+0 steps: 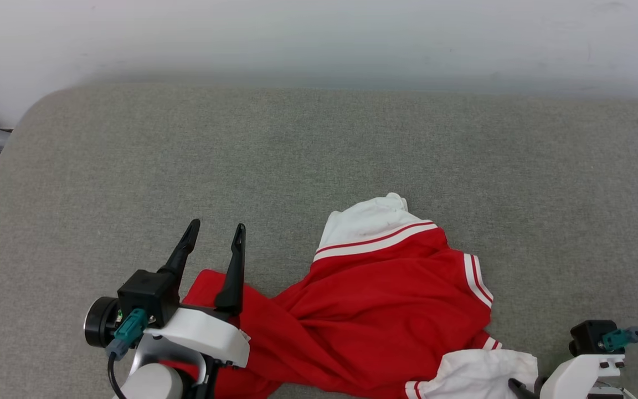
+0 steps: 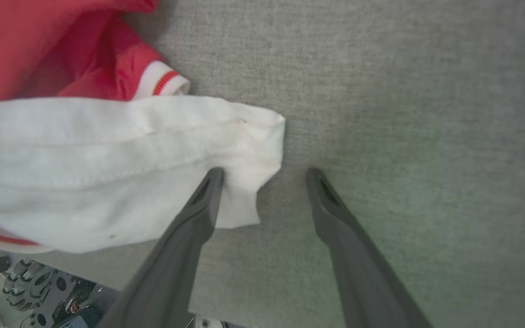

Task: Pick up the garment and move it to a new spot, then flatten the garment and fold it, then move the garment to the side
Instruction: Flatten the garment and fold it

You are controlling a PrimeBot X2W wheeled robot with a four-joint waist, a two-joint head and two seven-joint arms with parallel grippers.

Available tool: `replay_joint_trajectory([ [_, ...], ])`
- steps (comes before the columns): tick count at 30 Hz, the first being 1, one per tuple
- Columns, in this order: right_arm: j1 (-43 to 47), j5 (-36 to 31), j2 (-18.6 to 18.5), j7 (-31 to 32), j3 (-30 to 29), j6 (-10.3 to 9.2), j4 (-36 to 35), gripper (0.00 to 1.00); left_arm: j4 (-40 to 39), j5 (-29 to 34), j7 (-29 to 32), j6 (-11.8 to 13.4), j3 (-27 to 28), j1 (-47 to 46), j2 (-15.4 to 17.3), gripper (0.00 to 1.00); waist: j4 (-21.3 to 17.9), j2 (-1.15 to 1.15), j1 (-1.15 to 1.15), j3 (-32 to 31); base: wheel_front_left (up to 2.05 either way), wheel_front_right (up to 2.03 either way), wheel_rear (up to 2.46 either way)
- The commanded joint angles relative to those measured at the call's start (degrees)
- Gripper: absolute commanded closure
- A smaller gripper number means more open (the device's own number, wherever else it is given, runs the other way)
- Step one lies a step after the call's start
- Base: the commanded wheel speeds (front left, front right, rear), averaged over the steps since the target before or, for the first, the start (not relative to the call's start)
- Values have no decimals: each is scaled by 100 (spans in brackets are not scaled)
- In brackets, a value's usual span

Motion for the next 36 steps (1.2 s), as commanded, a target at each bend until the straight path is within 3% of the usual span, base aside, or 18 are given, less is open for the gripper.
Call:
replay_joint_trajectory([
  [1,102,101,130,146,127,2,279,69,18,-22,-25,-16,-6,-56,-10,0,22,0,0,16,0,0,0],
  [2,84,133,135,164,141,7,294,69,34,-23,-35,-18,-8,-62,-22,0,28,0,0,17,0,0,0],
  [3,44,154,120,165,147,9,279,100,51,-26,-46,-19,-9,-60,-31,0,26,0,0,12,0,0,0],
  [15,-1088,-613,-672,-795,-720,-3,-215,100,136,-92,-52,58,25,65,-26,0,-187,0,0,-100,0,0,0],
  [18,-1419,-695,-839,-995,-915,-3,4,100,153,-112,-52,79,23,36,-47,0,-214,0,0,-43,0,0,0],
  [24,-1678,-584,-806,-1580,-1209,-3,939,100,276,-178,-84,41,26,38,-87,0,-192,0,0,21,0,0,0],
  [25,-1656,-584,-791,-1679,-1209,-3,1106,95,302,-184,-94,29,28,44,-93,0,-191,0,0,19,0,0,0],
  [27,-1597,-522,-702,-1937,-1226,-2,1411,53,355,-215,-104,25,39,78,-102,0,-196,0,0,3,0,0,0],
  [28,-1574,-521,-670,-2090,-1227,-1,1540,0,378,-230,-108,25,48,94,-103,0,-202,0,0,-8,0,0,0],
  [36,-1369,-345,-371,-3553,-1456,-1,1891,0,463,-315,-102,97,108,286,-36,0,-314,0,0,-266,0,0,0],
])
